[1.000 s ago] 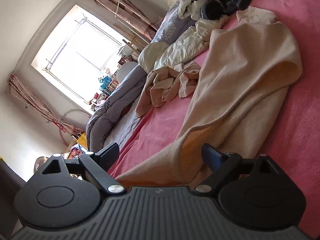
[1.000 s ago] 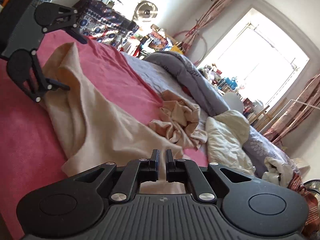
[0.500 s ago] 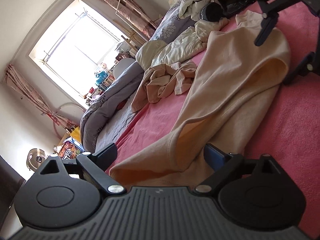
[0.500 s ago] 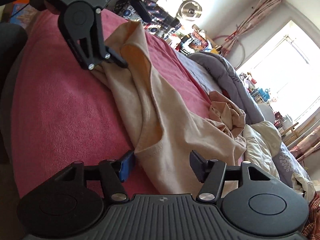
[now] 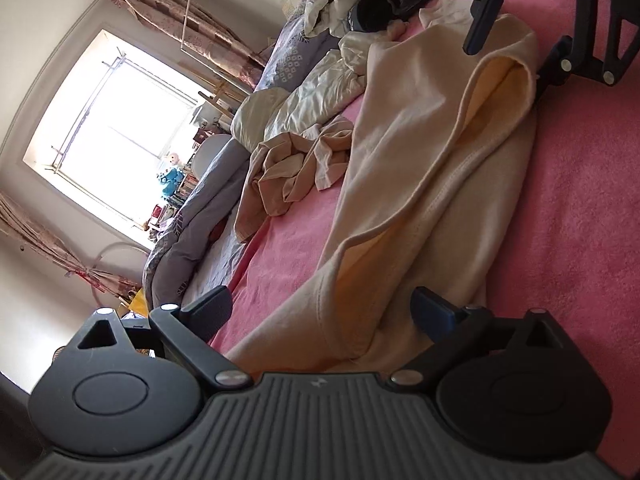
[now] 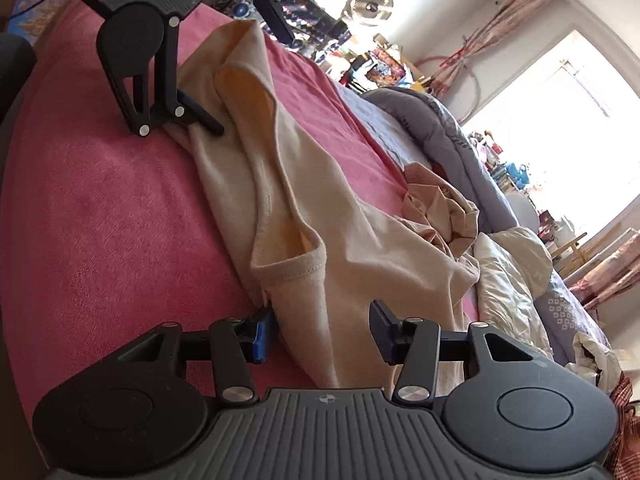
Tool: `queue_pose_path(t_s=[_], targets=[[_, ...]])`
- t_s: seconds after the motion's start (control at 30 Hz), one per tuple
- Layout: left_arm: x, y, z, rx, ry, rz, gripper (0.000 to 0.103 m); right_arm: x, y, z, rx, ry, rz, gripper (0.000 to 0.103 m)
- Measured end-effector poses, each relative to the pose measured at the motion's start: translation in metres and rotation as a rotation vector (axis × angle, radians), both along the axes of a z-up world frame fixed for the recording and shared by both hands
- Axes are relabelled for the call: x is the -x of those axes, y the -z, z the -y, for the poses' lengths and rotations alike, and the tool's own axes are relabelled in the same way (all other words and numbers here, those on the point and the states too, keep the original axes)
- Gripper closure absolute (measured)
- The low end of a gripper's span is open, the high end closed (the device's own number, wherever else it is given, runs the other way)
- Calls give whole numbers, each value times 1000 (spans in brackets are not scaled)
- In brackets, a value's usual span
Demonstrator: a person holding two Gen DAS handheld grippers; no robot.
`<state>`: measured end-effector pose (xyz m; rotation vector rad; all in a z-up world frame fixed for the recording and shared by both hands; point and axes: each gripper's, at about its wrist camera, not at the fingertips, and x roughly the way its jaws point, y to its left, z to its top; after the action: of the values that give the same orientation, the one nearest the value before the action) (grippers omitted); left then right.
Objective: Fold clothes
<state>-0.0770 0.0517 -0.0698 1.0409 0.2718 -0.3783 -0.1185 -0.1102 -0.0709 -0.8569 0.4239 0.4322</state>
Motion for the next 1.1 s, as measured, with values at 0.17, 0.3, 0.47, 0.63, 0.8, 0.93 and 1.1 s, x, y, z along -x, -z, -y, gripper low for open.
queue_pose_path(t_s=[0.17, 0.3, 0.47, 0.63, 0.8, 0.93, 1.1], targets=[[0, -12, 2, 29, -11, 39, 4, -16, -16, 2, -45, 84, 58, 95], [-1, -8, 2, 1, 6, 33, 4, -20, -45, 17, -104, 123, 113, 96], [-2, 2, 11, -12, 31, 34, 5, -9, -84, 33, -172, 129, 187, 96], [3, 8, 19, -38, 63, 58, 11, -4, -118, 52, -286, 196, 236, 97], [3, -10, 22, 52, 39, 90, 31, 0, -147, 76, -399, 216, 257, 98], [-1, -33, 20, 198, 2, 71, 48, 9, -131, 85, -322, 199, 196, 97], [-14, -40, 17, 270, -54, -5, 77, 12, -64, 82, -193, 199, 19, 94]])
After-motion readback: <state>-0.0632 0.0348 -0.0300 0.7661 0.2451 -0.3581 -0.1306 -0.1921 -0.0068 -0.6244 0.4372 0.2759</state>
